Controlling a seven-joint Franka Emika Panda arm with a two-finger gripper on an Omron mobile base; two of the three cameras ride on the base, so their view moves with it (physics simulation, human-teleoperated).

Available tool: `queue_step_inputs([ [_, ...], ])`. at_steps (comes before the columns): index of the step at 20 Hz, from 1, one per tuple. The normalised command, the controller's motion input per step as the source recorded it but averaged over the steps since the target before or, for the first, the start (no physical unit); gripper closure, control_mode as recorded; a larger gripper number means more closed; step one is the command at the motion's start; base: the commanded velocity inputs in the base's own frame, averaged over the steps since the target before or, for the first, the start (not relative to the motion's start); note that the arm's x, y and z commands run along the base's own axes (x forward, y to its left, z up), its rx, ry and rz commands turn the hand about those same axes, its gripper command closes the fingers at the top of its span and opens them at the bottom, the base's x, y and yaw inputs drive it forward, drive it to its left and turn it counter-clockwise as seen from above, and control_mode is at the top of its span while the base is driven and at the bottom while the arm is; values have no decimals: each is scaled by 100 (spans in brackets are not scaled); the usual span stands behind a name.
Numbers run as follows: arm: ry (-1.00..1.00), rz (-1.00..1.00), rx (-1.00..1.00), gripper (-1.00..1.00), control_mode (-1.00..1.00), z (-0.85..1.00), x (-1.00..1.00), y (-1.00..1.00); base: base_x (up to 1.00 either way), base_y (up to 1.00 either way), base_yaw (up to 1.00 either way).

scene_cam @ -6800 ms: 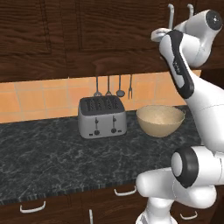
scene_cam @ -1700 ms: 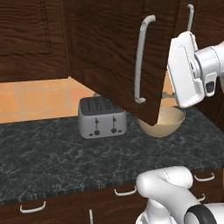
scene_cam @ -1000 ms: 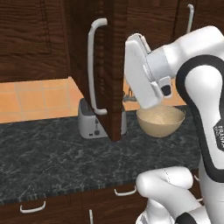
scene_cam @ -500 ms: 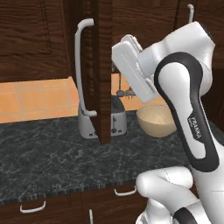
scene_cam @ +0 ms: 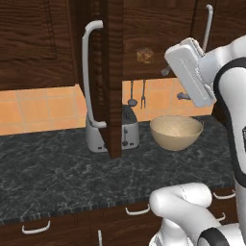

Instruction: Open the cabinet, pick up the bread from the cabinet and place it in the basket. Then move the basket to the dining counter.

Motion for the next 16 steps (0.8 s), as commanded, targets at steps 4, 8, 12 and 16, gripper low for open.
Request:
queue_step_inputs([
  [4,-36,-1,-30,-100,-100,2,-20,-86,0,0,0],
  [8,-45,-7,-40,-100,-100,8,16,-12,0,0,0],
  [12,-23,-5,-39,-100,-100,38,34,-30,0,0,0],
  [16,4,-2,-32,-100,-100,35,73,-80,0,0,0],
])
